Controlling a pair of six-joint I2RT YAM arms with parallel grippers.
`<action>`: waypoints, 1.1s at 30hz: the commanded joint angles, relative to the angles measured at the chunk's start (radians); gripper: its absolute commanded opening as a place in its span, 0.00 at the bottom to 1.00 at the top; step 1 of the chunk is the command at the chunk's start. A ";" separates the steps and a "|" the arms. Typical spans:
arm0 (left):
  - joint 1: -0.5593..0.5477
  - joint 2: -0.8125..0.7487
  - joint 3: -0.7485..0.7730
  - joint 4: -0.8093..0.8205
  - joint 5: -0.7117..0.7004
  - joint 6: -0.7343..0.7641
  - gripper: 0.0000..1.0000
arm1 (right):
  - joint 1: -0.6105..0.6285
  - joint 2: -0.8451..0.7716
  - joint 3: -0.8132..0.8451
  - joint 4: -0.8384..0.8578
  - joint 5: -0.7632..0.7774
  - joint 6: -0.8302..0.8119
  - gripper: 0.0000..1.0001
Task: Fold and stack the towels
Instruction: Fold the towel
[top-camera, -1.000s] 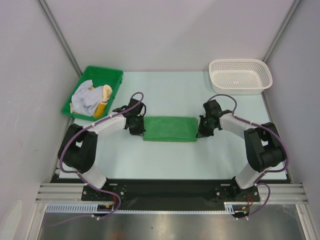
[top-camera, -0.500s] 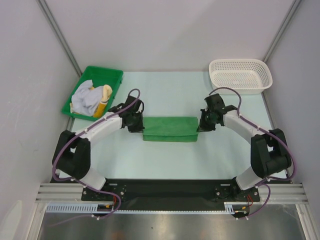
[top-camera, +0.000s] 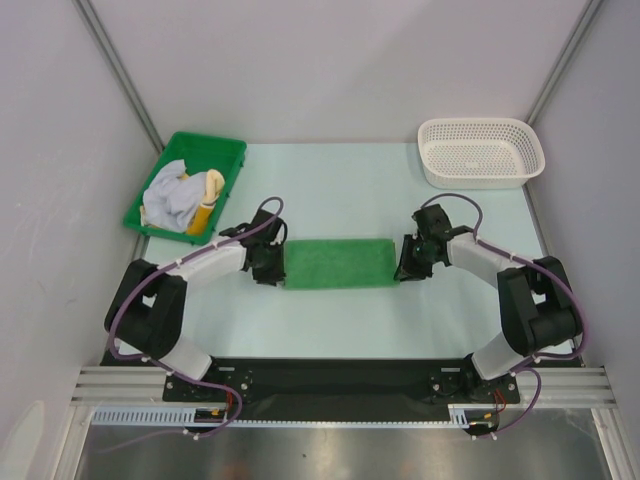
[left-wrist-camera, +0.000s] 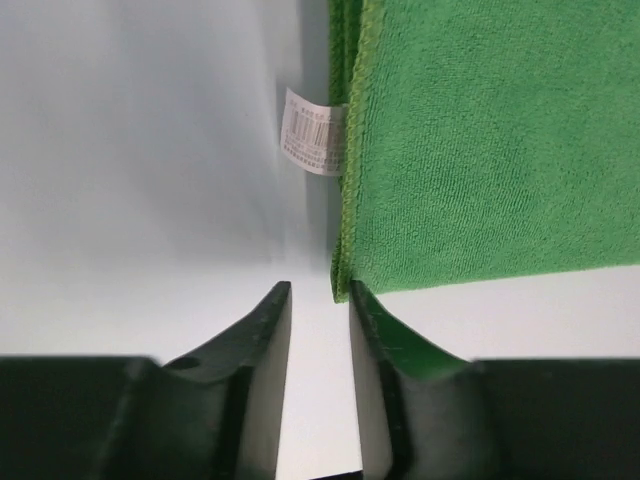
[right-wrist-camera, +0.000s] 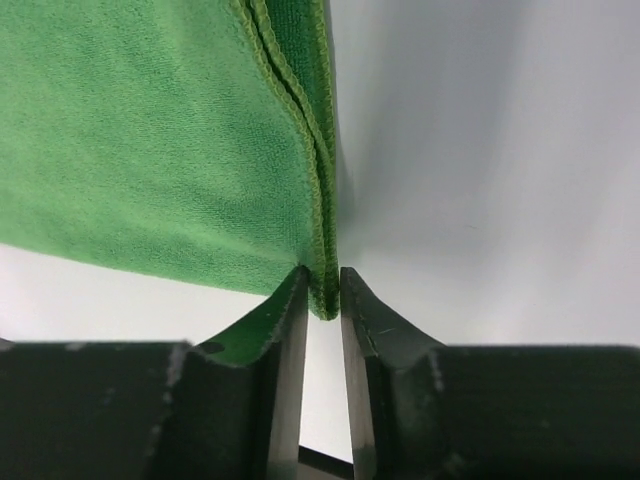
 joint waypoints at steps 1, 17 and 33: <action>-0.004 0.007 0.041 -0.019 -0.007 0.019 0.38 | -0.015 -0.032 0.005 0.004 0.033 0.004 0.27; 0.042 0.219 0.360 0.071 0.119 0.101 0.44 | -0.067 0.188 0.287 0.156 -0.162 -0.137 0.27; 0.131 0.353 0.518 -0.007 0.117 0.144 0.45 | -0.153 0.319 0.467 0.052 -0.143 -0.243 0.31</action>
